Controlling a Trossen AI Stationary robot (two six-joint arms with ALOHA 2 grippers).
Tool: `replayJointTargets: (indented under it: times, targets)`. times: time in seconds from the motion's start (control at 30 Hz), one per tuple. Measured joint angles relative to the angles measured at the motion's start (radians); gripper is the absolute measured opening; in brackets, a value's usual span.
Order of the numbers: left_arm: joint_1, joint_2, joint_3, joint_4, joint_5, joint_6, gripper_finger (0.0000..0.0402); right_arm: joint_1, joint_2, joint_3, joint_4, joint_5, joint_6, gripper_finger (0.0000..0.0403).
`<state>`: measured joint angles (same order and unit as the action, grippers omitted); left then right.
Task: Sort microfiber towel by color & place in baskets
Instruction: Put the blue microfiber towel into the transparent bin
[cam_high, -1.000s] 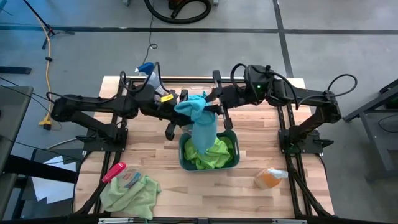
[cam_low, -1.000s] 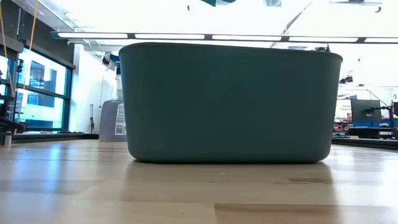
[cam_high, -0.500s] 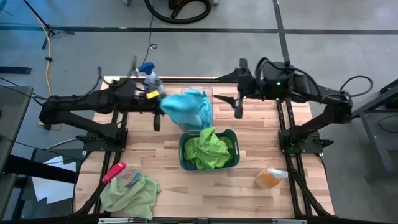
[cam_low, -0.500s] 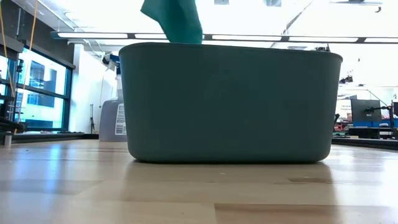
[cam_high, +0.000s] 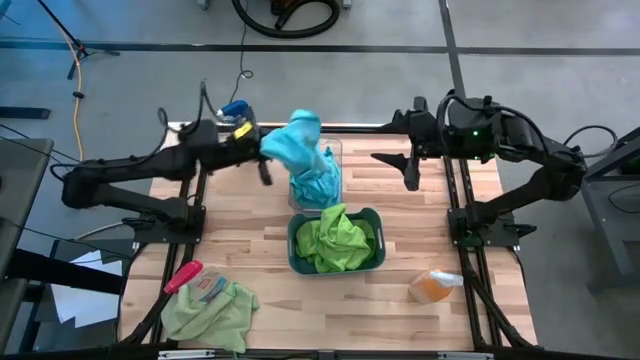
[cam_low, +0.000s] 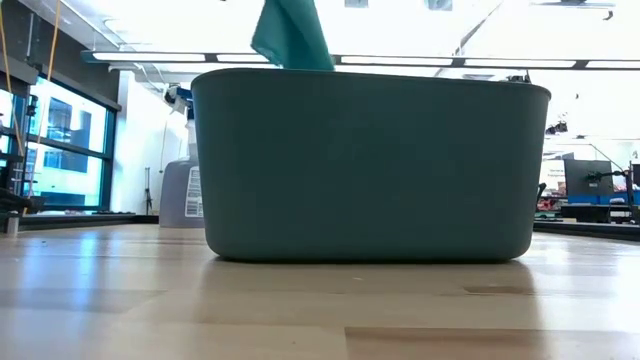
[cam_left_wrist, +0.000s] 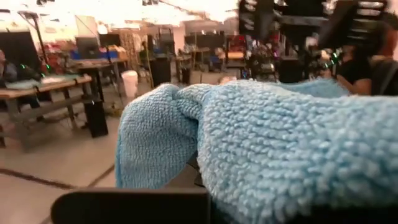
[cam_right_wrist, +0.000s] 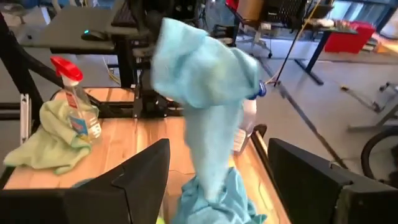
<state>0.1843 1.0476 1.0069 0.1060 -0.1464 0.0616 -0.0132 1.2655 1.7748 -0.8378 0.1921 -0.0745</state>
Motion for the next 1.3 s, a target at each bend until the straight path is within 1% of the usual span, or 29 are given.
replayJointTargets:
  times: [0.07, 0.13, 0.2, 0.3, 0.4, 0.57, 0.77, 0.93, 1.03, 1.17, 1.3]
  targets:
    - [0.055, 0.046, 0.003, 0.062, 0.062, -0.002, 0.0, 0.0, -0.002, 0.0, -0.025, 0.0, 0.024, 0.0268]
    - [0.114, 0.1, 0.036, 0.073, 0.134, -0.021, 0.0, 0.0, -0.002, 0.0, -0.033, 0.0, 0.043, 0.0268]
    - [0.165, 0.156, 0.077, 0.048, 0.191, -0.024, 0.0, 0.0, -0.003, 0.0, -0.05, 0.0, 0.063, 0.0268]
    - [0.219, 0.231, 0.139, -0.023, 0.233, 0.0, 0.0, 0.0, -0.003, 0.0, -0.061, 0.005, 0.092, 0.0268]
    - [0.247, 0.279, 0.178, -0.088, 0.251, 0.04, 0.0, 0.0, -0.003, 0.0, -0.064, 0.007, 0.121, 0.0268]
    - [0.263, 0.32, 0.181, -0.188, 0.268, 0.08, 0.0, 0.0, -0.003, 0.0, -0.065, 0.007, 0.152, 0.0268]
    - [0.248, 0.415, 0.181, -0.325, 0.267, 0.03, 0.0, 0.0, -0.002, -0.005, -0.068, 0.018, 0.172, 0.0268]
    - [0.218, 0.496, 0.186, -0.437, 0.275, -0.098, 0.0, 0.001, -0.002, -0.005, -0.068, 0.018, 0.184, 0.0268]
    - [0.214, 0.554, 0.26, -0.586, 0.294, -0.128, 0.0, 0.0, -0.002, -0.005, -0.068, 0.018, 0.186, 0.0268]
    - [0.22, 0.646, 0.435, -0.815, 0.276, -0.055, 0.0, 0.001, -0.001, -0.005, -0.068, 0.018, 0.181, 0.0268]
    - [0.231, 0.769, 0.624, -1.046, 0.226, 0.017, 0.0, 0.0, -0.001, -0.005, -0.068, 0.018, 0.18, 0.0268]
